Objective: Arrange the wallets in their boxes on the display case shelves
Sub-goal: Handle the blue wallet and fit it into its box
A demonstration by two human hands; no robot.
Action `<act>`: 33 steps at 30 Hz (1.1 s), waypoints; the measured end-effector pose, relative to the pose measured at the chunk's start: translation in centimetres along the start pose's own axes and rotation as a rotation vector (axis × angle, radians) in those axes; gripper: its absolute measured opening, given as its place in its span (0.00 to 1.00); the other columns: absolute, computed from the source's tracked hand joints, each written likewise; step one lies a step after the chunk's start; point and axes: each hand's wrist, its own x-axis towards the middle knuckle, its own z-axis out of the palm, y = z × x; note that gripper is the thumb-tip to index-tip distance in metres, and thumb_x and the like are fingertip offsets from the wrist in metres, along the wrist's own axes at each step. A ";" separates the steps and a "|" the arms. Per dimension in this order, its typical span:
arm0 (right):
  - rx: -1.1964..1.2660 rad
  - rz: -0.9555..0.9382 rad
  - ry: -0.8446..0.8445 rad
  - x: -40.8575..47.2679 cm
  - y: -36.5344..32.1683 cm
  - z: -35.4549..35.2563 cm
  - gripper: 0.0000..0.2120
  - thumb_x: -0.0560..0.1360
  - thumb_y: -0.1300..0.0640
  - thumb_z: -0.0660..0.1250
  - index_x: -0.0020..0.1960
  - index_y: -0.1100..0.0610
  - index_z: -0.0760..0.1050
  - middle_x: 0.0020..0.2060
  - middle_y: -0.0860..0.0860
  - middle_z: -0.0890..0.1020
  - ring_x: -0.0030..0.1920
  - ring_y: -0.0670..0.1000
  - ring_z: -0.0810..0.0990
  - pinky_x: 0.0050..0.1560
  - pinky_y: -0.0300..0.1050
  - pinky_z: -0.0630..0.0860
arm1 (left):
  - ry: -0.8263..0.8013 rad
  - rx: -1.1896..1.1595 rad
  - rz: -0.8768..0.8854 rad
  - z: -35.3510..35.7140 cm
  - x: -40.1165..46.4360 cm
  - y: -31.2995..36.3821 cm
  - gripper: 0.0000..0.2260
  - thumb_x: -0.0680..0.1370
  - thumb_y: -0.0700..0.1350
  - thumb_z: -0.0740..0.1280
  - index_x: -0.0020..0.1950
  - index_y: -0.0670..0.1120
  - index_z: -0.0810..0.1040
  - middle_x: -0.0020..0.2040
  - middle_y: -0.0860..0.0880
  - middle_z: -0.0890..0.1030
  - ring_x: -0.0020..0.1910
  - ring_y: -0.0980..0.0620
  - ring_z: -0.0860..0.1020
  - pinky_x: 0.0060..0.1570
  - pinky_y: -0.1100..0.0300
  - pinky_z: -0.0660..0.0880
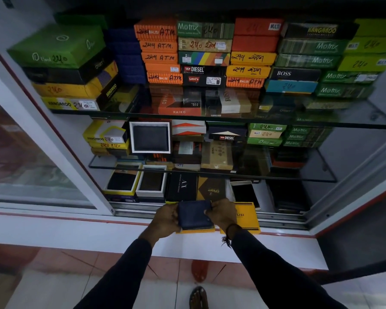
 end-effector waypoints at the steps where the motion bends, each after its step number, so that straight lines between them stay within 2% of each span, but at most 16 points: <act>1: -0.027 -0.002 0.003 0.0 0.0 0.1 0.10 0.72 0.54 0.74 0.50 0.59 0.85 0.47 0.54 0.87 0.50 0.53 0.85 0.52 0.43 0.82 | 0.004 0.053 0.008 0.1 0.1 0.2 0.21 0.62 0.25 0.76 0.49 0.44 0.79 0.36 0.55 0.78 0.39 0.53 0.78 0.34 0.66 0.74; 3: -0.068 0.007 0.001 -0.2 -0.1 0.4 0.09 0.74 0.56 0.72 0.50 0.60 0.84 0.47 0.55 0.87 0.51 0.53 0.85 0.53 0.46 0.83 | 0.021 0.123 0.009 0.2 0.2 0.4 0.19 0.63 0.29 0.78 0.44 0.48 0.77 0.37 0.56 0.76 0.41 0.53 0.77 0.34 0.67 0.72; 5: -0.085 0.018 0.011 -0.2 -0.2 0.6 0.08 0.74 0.58 0.71 0.50 0.61 0.83 0.48 0.56 0.86 0.51 0.54 0.85 0.51 0.45 0.83 | 0.033 0.143 0.011 0.5 0.5 0.7 0.21 0.64 0.33 0.79 0.40 0.54 0.72 0.36 0.59 0.74 0.39 0.57 0.76 0.30 0.73 0.69; 8: -0.079 0.029 0.009 -0.1 -0.3 0.7 0.08 0.73 0.60 0.70 0.51 0.61 0.83 0.49 0.56 0.86 0.51 0.55 0.84 0.49 0.46 0.82 | 0.092 0.143 0.002 1.0 0.9 0.9 0.19 0.67 0.38 0.79 0.39 0.54 0.71 0.34 0.61 0.73 0.35 0.61 0.74 0.26 0.75 0.68; 10: -0.054 0.046 0.002 0.0 -0.1 0.8 0.08 0.73 0.61 0.70 0.50 0.61 0.83 0.49 0.56 0.86 0.51 0.55 0.85 0.50 0.47 0.83 | 0.131 0.117 -0.019 1.4 1.2 0.8 0.16 0.68 0.39 0.78 0.42 0.53 0.73 0.35 0.58 0.75 0.40 0.56 0.78 0.29 0.74 0.67; 13: 0.030 0.094 -0.022 0.4 0.2 0.8 0.06 0.70 0.60 0.72 0.47 0.60 0.84 0.46 0.55 0.87 0.50 0.54 0.85 0.51 0.49 0.84 | 0.211 0.052 -0.044 2.0 1.6 0.5 0.12 0.70 0.37 0.76 0.44 0.50 0.76 0.40 0.51 0.80 0.49 0.45 0.82 0.37 0.64 0.73; 17: 0.267 0.183 0.022 0.5 0.5 1.1 0.09 0.67 0.59 0.78 0.46 0.59 0.84 0.47 0.53 0.87 0.52 0.54 0.84 0.54 0.51 0.83 | 0.363 -0.187 -0.103 2.4 1.5 0.1 0.14 0.70 0.31 0.75 0.48 0.48 0.79 0.47 0.45 0.83 0.53 0.41 0.82 0.49 0.52 0.81; 20: 0.449 0.180 0.046 0.3 0.3 0.5 0.11 0.64 0.63 0.80 0.40 0.55 0.80 0.46 0.53 0.84 0.53 0.55 0.84 0.54 0.50 0.82 | 0.391 -0.363 -0.081 2.2 1.1 0.0 0.17 0.68 0.25 0.74 0.51 0.42 0.80 0.48 0.43 0.83 0.53 0.40 0.82 0.49 0.53 0.81; 23: 0.625 0.013 -0.010 -0.1 0.5 -1.0 0.16 0.63 0.73 0.78 0.37 0.56 0.76 0.44 0.54 0.82 0.51 0.56 0.81 0.55 0.54 0.82 | 0.344 -0.450 -0.039 1.3 0.1 0.2 0.21 0.67 0.24 0.74 0.50 0.47 0.78 0.45 0.47 0.81 0.47 0.46 0.81 0.41 0.62 0.79; 26: 0.514 -0.298 0.040 -0.7 1.4 -2.7 0.16 0.63 0.74 0.76 0.41 0.58 0.75 0.44 0.53 0.82 0.48 0.53 0.82 0.46 0.37 0.82 | 0.271 -0.376 0.116 0.2 -1.4 1.0 0.24 0.66 0.24 0.75 0.50 0.51 0.82 0.43 0.49 0.83 0.43 0.52 0.81 0.41 0.65 0.79; 28: 0.327 -0.508 0.125 -1.2 2.0 -3.3 0.16 0.65 0.74 0.74 0.42 0.57 0.74 0.44 0.52 0.81 0.48 0.53 0.83 0.47 0.40 0.82 | 0.306 -0.185 0.317 0.3 -2.4 1.7 0.21 0.65 0.25 0.76 0.48 0.49 0.84 0.43 0.48 0.81 0.40 0.56 0.79 0.42 0.66 0.78; 30: 0.205 -0.636 0.179 -1.7 2.8 -3.5 0.17 0.64 0.74 0.71 0.42 0.56 0.72 0.45 0.51 0.79 0.50 0.53 0.82 0.48 0.46 0.82 | 0.344 -0.028 0.499 0.9 -3.2 2.4 0.17 0.65 0.27 0.77 0.48 0.44 0.85 0.45 0.47 0.79 0.40 0.54 0.77 0.43 0.64 0.77; 33: 0.170 -0.645 0.208 -2.1 2.9 -3.6 0.16 0.65 0.75 0.70 0.42 0.57 0.72 0.45 0.51 0.79 0.50 0.54 0.81 0.48 0.48 0.81 | 0.337 0.006 0.591 1.4 -3.8 2.5 0.15 0.65 0.27 0.77 0.48 0.41 0.84 0.51 0.45 0.79 0.47 0.51 0.80 0.47 0.62 0.79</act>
